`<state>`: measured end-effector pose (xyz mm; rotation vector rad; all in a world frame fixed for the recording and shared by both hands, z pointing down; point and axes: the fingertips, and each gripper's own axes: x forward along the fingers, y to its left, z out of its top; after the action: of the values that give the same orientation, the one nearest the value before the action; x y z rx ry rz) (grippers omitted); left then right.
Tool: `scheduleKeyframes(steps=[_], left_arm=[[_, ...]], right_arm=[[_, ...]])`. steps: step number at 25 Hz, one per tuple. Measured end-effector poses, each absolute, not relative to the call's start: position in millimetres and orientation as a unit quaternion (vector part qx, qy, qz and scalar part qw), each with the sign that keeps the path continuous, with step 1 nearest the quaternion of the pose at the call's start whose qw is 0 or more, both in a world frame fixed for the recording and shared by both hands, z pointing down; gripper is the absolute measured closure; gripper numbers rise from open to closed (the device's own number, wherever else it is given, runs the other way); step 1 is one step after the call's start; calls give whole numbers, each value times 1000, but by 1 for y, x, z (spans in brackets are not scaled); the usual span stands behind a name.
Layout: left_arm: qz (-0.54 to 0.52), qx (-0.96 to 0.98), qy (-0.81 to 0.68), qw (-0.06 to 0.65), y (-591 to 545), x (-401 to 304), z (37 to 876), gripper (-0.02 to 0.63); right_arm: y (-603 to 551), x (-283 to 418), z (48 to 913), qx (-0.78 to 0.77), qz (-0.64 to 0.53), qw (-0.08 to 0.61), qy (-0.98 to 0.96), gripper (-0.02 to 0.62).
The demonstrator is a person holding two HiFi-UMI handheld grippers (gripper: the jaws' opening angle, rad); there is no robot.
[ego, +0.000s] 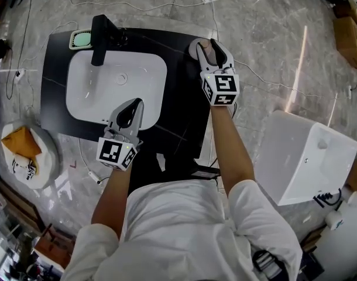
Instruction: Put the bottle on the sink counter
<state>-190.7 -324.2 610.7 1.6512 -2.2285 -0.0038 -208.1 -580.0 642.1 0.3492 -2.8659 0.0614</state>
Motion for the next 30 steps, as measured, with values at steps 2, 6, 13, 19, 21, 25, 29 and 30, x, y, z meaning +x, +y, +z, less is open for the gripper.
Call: scheduleKeyframes(steps=[2, 6, 13, 19, 21, 25, 29, 30], left_arm=[[-11, 579, -795, 179, -318, -194, 601, 583], [-27, 564, -808, 168, -299, -202, 574, 582], [-32, 570, -809, 139, -283, -210, 523, 583], [-33, 594, -796, 109, -246, -191, 484, 583], [-33, 606, -787, 105, -229, -185, 474, 581], [-35, 625, -773, 105, -182, -161, 465, 581], [-42, 635, -765, 98, -129, -135, 460, 581], [-45, 636, -764, 99, -115, -128, 462, 581]], right_arm=[[-578, -198, 621, 124, 14, 118, -985, 449], [-557, -168, 566, 120, 9, 98, -988, 475], [-493, -119, 476, 99, 27, 28, -994, 544], [-423, -68, 430, 96, 19, 2, -995, 569], [-397, -51, 420, 96, 9, -5, -995, 574], [-342, -10, 411, 110, 12, -15, -994, 578], [-284, 25, 414, 106, 17, -18, -994, 578], [-269, 34, 417, 105, 16, -16, -994, 578]])
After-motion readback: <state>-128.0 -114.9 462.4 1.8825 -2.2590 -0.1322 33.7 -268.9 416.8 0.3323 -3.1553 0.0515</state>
